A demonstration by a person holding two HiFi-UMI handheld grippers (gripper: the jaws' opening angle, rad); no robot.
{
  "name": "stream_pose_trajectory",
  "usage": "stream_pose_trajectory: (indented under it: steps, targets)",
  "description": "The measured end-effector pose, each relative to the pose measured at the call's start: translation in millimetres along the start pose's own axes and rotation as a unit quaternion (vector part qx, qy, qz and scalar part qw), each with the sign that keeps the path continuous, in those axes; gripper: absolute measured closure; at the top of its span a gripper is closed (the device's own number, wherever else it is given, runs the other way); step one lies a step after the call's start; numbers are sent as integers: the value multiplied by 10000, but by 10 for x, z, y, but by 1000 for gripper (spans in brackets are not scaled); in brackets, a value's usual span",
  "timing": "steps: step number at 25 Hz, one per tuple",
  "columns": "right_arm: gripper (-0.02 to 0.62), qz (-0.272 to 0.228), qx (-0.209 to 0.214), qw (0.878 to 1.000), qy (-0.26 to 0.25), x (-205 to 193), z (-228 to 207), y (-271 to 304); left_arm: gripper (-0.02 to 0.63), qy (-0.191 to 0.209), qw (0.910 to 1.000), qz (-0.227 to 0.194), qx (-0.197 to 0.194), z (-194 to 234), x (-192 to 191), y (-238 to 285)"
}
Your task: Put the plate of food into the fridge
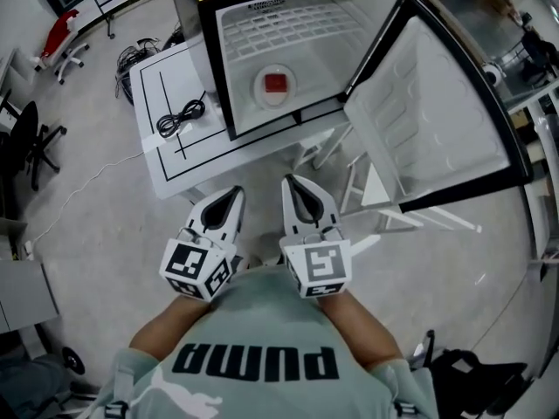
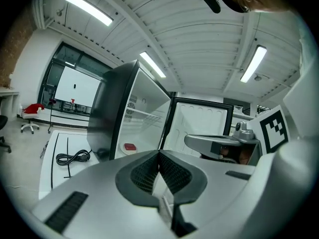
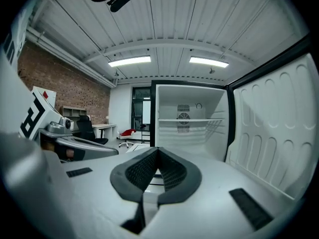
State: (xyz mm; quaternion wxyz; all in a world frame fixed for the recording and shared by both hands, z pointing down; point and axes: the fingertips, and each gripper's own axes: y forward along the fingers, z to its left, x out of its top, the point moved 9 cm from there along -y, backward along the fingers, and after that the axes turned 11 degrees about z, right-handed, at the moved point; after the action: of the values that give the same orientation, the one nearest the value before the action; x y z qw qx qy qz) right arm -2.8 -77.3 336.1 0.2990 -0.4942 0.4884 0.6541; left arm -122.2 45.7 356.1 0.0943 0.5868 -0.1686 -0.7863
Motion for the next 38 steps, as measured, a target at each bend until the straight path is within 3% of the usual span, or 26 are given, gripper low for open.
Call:
stream_pose_trajectory:
  steps: [10, 16, 27, 38]
  targets:
    - [591, 82, -32, 9998, -179, -93, 125, -418, 601, -84, 9997, -46, -245, -271, -219, -199]
    - [591, 47, 124, 9994, -335, -179, -83, -724, 600, -64, 9999, -139, 53, -630, -243, -175]
    - [591, -52, 434, 9989, -154, -546, -816, -1505, 601, 81, 9994, -77, 326, -1790, -384, 49]
    - [591, -111, 1000, 9948, -131, -938, -1045, -1995, 601, -4, 9954, -69, 954, -2468, -754, 14]
